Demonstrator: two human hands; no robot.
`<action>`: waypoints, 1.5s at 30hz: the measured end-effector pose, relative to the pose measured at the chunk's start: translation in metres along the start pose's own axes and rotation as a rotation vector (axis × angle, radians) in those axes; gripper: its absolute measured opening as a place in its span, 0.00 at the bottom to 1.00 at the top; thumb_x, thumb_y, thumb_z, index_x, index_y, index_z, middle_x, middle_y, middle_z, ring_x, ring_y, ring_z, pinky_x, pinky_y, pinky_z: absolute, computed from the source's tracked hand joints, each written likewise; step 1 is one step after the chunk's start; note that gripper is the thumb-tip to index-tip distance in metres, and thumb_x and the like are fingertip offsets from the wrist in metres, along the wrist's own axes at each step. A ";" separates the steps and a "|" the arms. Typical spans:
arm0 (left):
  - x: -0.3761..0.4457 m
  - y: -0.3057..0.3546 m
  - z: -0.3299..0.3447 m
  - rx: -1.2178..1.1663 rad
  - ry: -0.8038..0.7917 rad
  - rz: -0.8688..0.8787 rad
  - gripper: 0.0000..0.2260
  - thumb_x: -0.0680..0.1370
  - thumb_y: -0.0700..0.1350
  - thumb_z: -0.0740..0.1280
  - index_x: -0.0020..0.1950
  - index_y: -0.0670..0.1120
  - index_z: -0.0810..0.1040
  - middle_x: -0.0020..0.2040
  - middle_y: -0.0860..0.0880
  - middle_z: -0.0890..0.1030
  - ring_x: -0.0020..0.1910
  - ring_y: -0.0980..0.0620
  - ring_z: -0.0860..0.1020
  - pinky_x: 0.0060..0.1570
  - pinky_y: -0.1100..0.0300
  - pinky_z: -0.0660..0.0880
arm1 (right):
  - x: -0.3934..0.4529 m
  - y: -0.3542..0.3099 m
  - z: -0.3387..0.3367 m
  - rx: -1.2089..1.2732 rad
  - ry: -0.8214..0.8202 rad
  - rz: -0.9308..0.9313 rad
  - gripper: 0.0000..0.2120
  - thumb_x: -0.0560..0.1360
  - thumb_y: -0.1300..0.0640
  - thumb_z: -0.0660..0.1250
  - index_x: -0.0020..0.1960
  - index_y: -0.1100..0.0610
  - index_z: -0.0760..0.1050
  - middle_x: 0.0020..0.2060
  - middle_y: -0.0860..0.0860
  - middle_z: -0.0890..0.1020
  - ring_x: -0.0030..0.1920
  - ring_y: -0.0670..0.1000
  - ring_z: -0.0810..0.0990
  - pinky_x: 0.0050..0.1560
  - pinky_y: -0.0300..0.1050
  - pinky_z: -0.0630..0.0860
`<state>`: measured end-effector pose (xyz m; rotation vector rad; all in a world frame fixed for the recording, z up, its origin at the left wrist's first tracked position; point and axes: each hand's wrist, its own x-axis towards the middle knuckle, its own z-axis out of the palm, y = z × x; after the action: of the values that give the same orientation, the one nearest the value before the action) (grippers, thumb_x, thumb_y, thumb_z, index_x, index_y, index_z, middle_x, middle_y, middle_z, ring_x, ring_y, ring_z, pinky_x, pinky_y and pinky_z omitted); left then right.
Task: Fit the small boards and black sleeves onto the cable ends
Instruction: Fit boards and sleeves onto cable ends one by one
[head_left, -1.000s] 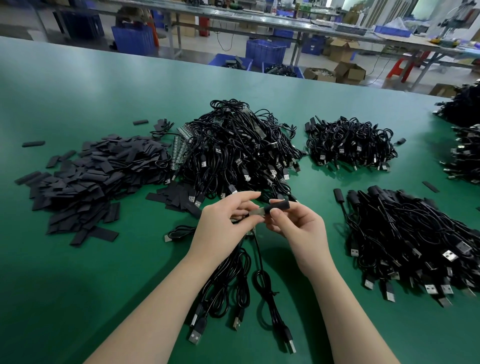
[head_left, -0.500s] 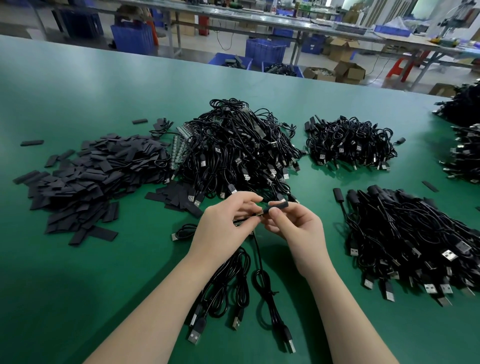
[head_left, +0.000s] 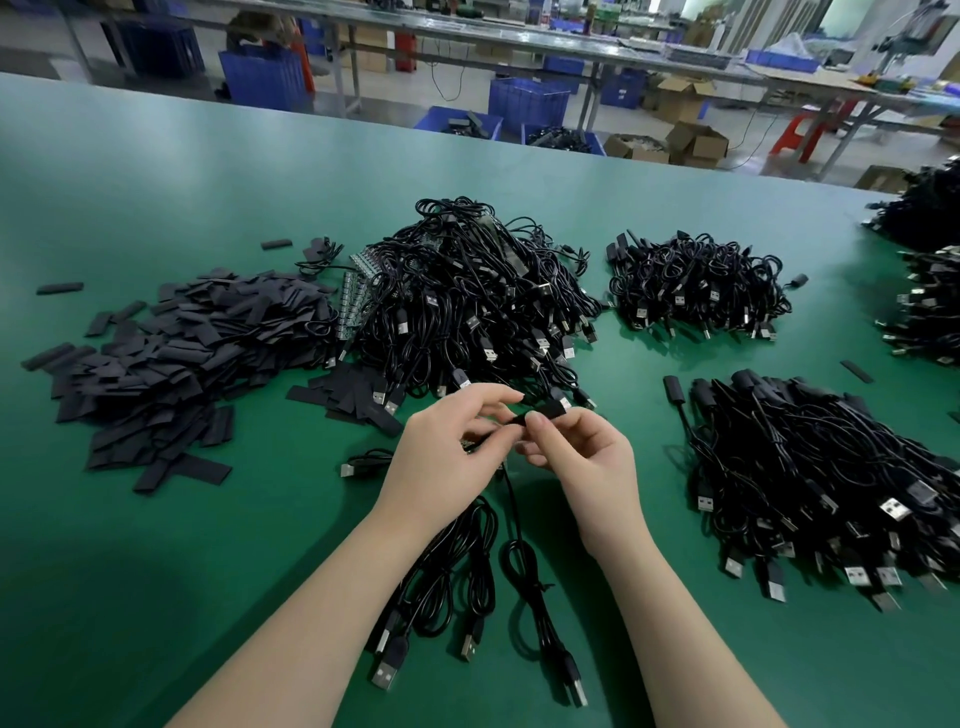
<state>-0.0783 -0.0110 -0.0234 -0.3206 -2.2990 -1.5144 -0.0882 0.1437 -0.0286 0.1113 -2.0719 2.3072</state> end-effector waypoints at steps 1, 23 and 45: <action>0.000 0.000 0.000 0.004 -0.011 -0.001 0.16 0.75 0.45 0.72 0.54 0.66 0.76 0.47 0.62 0.81 0.48 0.61 0.81 0.51 0.66 0.77 | 0.000 0.000 -0.001 0.011 -0.009 0.000 0.05 0.74 0.58 0.74 0.42 0.49 0.84 0.36 0.54 0.83 0.38 0.49 0.82 0.43 0.40 0.80; 0.001 -0.007 -0.002 0.240 0.062 0.200 0.10 0.73 0.45 0.72 0.53 0.52 0.84 0.48 0.63 0.81 0.52 0.68 0.77 0.53 0.71 0.73 | 0.002 0.001 -0.003 0.170 -0.039 0.101 0.08 0.68 0.56 0.74 0.47 0.51 0.86 0.35 0.52 0.84 0.35 0.49 0.79 0.42 0.40 0.77; 0.001 -0.003 -0.006 0.317 0.085 0.292 0.06 0.74 0.44 0.71 0.48 0.47 0.86 0.44 0.55 0.85 0.45 0.57 0.82 0.46 0.52 0.79 | -0.002 0.001 0.002 0.074 0.018 0.086 0.03 0.68 0.52 0.78 0.41 0.50 0.87 0.36 0.50 0.85 0.36 0.47 0.80 0.46 0.41 0.80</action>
<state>-0.0794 -0.0174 -0.0239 -0.4685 -2.2615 -0.9881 -0.0859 0.1416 -0.0290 0.0038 -2.0226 2.4249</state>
